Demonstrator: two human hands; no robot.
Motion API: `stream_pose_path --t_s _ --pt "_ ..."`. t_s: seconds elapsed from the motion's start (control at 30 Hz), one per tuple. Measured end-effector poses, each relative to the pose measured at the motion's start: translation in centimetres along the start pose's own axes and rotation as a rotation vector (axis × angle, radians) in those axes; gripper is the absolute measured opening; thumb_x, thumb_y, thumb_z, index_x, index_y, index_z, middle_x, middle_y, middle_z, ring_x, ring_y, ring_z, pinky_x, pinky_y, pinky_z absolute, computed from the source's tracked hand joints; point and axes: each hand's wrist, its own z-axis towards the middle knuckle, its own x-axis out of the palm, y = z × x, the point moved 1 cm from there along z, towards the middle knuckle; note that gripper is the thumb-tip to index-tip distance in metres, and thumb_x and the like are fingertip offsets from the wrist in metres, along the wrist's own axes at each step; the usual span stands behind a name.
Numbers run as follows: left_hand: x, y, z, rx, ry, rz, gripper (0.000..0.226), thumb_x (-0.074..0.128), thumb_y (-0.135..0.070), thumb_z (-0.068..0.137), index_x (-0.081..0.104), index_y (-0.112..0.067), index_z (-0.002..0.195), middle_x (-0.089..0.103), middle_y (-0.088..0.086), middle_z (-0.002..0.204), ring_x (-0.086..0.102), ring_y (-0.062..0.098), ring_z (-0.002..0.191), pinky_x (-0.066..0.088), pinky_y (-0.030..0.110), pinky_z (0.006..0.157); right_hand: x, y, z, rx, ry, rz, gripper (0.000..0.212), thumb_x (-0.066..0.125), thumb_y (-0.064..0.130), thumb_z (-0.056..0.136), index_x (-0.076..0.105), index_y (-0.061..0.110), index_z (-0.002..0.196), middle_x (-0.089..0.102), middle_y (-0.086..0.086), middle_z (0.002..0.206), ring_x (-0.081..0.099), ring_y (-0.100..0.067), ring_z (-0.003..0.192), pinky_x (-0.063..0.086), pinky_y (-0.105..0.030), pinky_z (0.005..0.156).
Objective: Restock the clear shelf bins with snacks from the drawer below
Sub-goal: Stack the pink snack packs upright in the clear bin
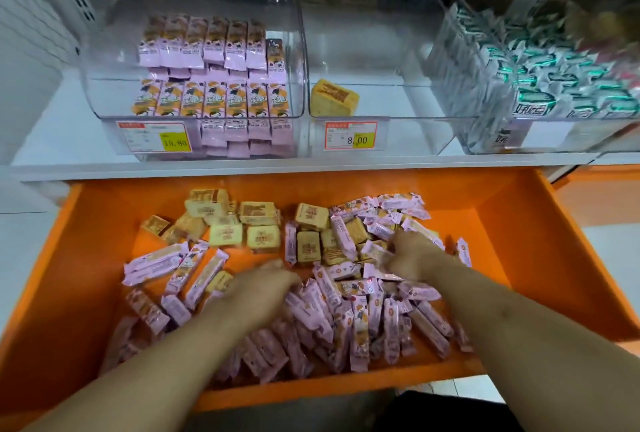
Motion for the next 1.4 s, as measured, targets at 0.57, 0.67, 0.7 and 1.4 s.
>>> stream_pose_path --t_s 0.57,0.67,0.7,1.4 --pt "-21.1 -1.6 -16.0 0.156 -0.491 -0.624 0.037 0.092 -0.041 0.074 0.066 -0.04 0.101 0.064 -0.029 0.115 0.056 -0.012 0.111 0.046 0.02 0.09 -12.4 12.1 -15.1 -0.453 0.061 1.209 0.048 0.071 0.027 0.084 0.072 0.013 0.129 0.074 -0.016 0.124 0.066 -0.025 0.106 0.045 -0.036 0.086" --pt "-22.2 -0.8 -16.7 0.114 -0.518 -0.755 0.046 0.095 -0.034 0.071 0.069 -0.042 0.108 0.068 -0.022 0.118 0.066 0.007 0.11 0.056 0.04 0.092 -12.8 13.9 -15.9 -0.504 0.116 1.351 0.028 0.056 0.006 0.102 0.071 0.002 0.125 0.076 -0.018 0.112 0.074 -0.022 0.083 0.052 -0.022 0.055" --pt "-22.5 -0.6 -16.7 0.101 -0.528 -0.812 0.052 0.096 -0.029 0.07 0.068 -0.043 0.112 0.07 -0.013 0.116 0.069 0.019 0.103 0.058 0.049 0.089 -13.1 14.5 -16.3 -0.513 0.135 1.401 0.028 0.053 0.003 0.103 0.071 -0.001 0.124 0.076 -0.02 0.111 0.074 -0.023 0.08 0.052 -0.022 0.051" --pt "-23.7 0.3 -11.8 0.052 -0.504 -0.883 0.071 0.082 -0.039 0.087 0.045 -0.058 0.145 0.058 -0.016 0.13 0.055 -0.005 0.111 0.05 0.022 0.091 -15.2 17.3 -13.6 -0.472 -0.07 1.462 0.041 0.067 0.024 0.094 0.066 0.015 0.134 0.073 -0.016 0.124 0.073 -0.036 0.11 0.056 -0.055 0.1"
